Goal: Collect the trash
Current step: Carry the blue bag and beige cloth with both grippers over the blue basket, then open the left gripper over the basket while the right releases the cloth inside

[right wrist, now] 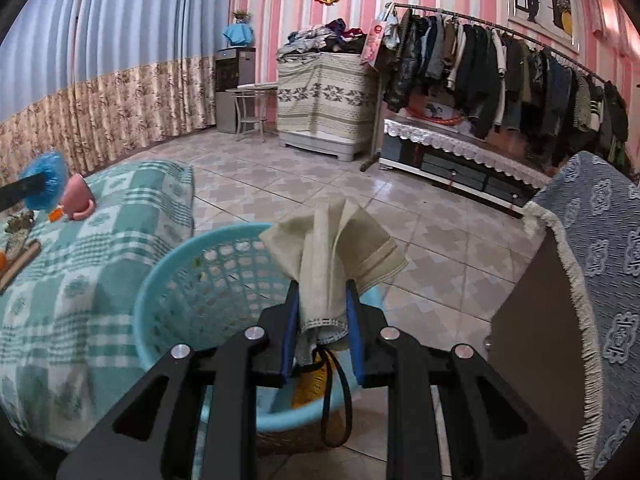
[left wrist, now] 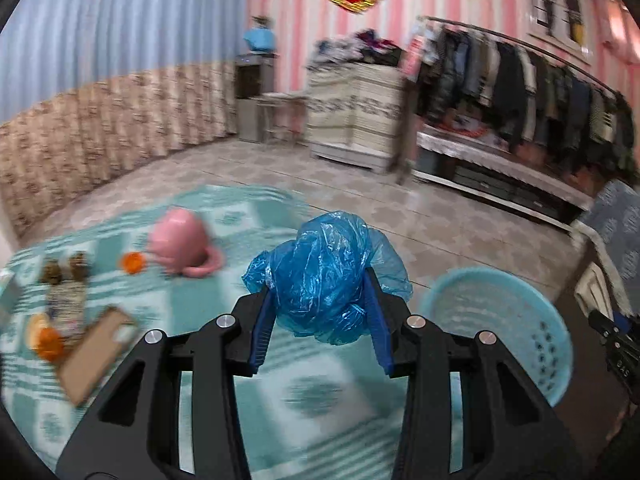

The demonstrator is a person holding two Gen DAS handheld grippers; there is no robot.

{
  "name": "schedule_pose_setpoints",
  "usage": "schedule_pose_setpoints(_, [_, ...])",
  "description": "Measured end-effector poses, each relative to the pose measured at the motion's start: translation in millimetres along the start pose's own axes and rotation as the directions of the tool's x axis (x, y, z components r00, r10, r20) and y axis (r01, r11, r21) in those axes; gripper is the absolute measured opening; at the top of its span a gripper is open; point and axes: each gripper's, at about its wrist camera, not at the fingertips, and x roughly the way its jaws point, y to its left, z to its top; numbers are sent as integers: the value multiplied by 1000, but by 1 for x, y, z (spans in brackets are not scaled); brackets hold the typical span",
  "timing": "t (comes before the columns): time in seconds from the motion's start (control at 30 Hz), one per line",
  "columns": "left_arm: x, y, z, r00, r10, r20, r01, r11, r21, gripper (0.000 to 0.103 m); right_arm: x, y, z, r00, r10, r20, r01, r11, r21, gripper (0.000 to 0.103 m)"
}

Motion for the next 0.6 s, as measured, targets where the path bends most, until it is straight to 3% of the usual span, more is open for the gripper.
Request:
schedule_pose_setpoints(0.17, [36,-61,-14,991,-123,-59,129,986,103,40,2,-19,-11,1000,-11,-23,12,999,35,22])
schedule_pose_setpoints(0.33, [54,-101,-15,983,-171,-71,181,966,184,41,12,-25,-19,999,7,-43,-4,998,55,22])
schedule_pose_setpoints(0.47, [63,-111,-9,983,-168,-71,180,960,215,43,20,-25,-23,998,29,-52,-24,996,86,22])
schedule_pose_setpoints(0.6, [70,-105,-2,980,-178,-91,191,967,168,77,25,-20,-24,997,46,-57,-41,996,83,22])
